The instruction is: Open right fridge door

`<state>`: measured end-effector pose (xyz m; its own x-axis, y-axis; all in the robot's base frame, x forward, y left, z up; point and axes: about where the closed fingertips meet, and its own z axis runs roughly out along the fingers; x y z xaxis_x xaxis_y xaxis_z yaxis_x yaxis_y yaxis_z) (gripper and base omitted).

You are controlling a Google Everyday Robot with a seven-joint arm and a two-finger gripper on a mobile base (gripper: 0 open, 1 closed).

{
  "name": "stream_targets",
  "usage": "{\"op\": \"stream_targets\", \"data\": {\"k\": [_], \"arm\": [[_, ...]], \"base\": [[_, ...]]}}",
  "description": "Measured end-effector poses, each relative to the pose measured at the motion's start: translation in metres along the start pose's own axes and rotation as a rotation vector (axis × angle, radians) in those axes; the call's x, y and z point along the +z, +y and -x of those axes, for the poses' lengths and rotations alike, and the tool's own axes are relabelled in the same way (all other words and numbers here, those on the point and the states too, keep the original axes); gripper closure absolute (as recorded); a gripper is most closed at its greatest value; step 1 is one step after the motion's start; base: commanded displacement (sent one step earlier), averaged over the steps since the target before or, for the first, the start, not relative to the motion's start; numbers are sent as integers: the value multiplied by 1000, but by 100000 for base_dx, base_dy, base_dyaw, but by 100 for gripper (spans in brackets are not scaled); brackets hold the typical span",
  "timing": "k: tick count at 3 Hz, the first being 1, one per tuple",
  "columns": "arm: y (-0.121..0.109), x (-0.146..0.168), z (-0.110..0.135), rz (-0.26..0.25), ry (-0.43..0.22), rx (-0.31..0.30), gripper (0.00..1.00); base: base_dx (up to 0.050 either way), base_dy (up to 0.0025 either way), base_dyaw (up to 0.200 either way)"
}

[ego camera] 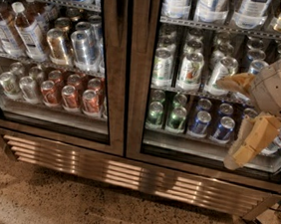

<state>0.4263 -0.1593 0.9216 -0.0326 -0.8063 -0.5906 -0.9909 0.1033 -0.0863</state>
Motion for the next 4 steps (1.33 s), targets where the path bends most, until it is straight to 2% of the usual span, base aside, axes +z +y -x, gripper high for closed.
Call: {"op": "stream_targets", "data": {"k": [2,4], "arm": [[1,3,3,-1,16,-5,0],[20,36,46,10,77,-104,0]], "base": [[0,0,0],[0,0,0]]}}
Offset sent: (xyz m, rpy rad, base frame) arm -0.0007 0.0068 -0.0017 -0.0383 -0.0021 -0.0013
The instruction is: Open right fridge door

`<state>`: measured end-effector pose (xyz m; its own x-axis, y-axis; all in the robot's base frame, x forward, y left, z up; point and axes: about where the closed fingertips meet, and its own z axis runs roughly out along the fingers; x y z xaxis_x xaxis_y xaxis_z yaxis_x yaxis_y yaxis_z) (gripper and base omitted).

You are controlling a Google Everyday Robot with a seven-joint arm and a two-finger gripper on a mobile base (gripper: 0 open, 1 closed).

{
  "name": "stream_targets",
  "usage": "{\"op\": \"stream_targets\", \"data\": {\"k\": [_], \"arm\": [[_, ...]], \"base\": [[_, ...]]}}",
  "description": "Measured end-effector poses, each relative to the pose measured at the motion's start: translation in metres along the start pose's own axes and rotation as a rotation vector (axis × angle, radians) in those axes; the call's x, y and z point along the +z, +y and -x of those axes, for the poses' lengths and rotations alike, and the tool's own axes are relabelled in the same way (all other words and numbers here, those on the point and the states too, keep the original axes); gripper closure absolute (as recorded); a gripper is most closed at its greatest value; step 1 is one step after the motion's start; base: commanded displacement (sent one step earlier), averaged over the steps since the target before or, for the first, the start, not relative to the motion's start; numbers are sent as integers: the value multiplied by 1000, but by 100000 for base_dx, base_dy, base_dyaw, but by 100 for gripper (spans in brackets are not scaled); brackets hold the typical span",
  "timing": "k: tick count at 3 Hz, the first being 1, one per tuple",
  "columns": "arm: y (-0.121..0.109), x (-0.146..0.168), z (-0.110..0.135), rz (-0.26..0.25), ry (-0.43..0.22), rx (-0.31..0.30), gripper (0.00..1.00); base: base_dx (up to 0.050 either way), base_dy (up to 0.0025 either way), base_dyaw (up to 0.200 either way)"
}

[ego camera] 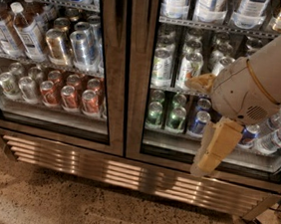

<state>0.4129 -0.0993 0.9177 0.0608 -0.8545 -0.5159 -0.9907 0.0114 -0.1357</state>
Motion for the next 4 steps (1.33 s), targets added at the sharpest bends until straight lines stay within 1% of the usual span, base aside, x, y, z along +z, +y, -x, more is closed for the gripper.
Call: {"op": "stream_targets", "data": {"k": [1,2,3,4], "arm": [[1,0,1,1,1,-3,0],[1,-3,0,2,-21,-3,0],[0,-9,-17,38,-153,3,0],[-1,-11,-19,111,-379,-41,0]], "base": [[0,0,0],[0,0,0],[0,0,0],[0,0,0]]}}
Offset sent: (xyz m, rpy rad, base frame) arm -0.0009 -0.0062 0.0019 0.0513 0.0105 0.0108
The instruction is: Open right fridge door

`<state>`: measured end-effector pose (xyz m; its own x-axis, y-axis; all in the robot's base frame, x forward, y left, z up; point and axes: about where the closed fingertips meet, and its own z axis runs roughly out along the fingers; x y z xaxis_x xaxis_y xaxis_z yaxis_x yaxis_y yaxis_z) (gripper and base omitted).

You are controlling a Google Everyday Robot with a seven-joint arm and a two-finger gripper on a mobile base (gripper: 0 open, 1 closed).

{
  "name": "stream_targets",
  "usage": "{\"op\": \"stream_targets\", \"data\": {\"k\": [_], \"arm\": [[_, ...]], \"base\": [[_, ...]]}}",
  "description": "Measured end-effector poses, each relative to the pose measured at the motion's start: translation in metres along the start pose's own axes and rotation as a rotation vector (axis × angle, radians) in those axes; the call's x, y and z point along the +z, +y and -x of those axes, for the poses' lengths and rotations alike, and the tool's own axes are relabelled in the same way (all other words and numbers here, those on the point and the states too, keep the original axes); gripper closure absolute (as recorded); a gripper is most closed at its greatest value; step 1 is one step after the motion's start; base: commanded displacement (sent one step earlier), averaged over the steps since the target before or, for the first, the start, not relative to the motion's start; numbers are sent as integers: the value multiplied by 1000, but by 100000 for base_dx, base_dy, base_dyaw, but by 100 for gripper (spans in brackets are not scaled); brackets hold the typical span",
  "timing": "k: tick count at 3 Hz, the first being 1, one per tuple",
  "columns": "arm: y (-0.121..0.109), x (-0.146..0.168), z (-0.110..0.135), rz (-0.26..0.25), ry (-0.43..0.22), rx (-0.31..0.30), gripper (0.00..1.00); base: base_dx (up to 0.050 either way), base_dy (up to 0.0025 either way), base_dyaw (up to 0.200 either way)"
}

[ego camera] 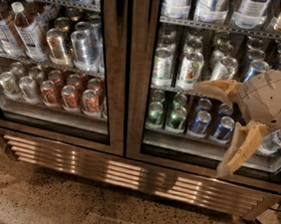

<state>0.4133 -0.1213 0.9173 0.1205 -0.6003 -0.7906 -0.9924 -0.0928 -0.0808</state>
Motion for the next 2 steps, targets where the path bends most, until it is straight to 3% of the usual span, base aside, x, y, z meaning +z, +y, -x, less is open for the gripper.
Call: {"op": "stream_targets", "data": {"k": [1,2], "arm": [[-2,4,5,9,-43,0,0],[-2,4,5,9,-43,0,0]], "base": [[0,0,0],[0,0,0]]}}
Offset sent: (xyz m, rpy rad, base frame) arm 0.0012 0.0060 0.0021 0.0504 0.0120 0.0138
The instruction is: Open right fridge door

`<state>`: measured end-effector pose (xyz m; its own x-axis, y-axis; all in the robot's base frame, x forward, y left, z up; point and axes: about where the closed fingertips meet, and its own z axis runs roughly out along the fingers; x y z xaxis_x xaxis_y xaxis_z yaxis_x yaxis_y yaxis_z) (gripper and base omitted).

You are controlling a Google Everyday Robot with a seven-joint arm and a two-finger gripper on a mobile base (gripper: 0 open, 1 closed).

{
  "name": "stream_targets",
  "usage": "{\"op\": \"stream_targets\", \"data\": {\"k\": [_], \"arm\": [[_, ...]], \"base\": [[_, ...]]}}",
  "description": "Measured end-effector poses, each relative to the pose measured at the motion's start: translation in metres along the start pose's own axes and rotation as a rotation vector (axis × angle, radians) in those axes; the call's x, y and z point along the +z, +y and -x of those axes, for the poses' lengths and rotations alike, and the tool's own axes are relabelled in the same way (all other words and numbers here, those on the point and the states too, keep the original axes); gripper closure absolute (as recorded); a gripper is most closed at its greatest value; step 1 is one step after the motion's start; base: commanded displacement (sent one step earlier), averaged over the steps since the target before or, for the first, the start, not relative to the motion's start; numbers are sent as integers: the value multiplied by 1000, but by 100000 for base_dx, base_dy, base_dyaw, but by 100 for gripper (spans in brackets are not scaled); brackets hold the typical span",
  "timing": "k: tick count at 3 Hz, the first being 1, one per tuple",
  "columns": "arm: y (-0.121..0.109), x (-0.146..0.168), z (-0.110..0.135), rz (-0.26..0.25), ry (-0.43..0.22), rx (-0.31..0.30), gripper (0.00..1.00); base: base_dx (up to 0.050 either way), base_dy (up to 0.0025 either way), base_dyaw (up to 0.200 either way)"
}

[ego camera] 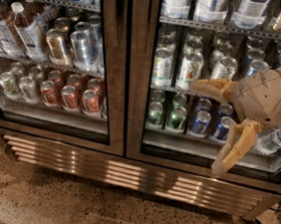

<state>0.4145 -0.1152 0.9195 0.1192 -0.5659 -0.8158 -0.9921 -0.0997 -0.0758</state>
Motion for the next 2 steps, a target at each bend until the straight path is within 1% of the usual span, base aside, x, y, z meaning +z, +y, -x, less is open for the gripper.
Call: {"op": "stream_targets", "data": {"k": [1,2], "arm": [[-1,6,2,52,-132,-23,0],[-6,11,4,68,-220,-8,0]], "base": [[0,0,0],[0,0,0]]}}
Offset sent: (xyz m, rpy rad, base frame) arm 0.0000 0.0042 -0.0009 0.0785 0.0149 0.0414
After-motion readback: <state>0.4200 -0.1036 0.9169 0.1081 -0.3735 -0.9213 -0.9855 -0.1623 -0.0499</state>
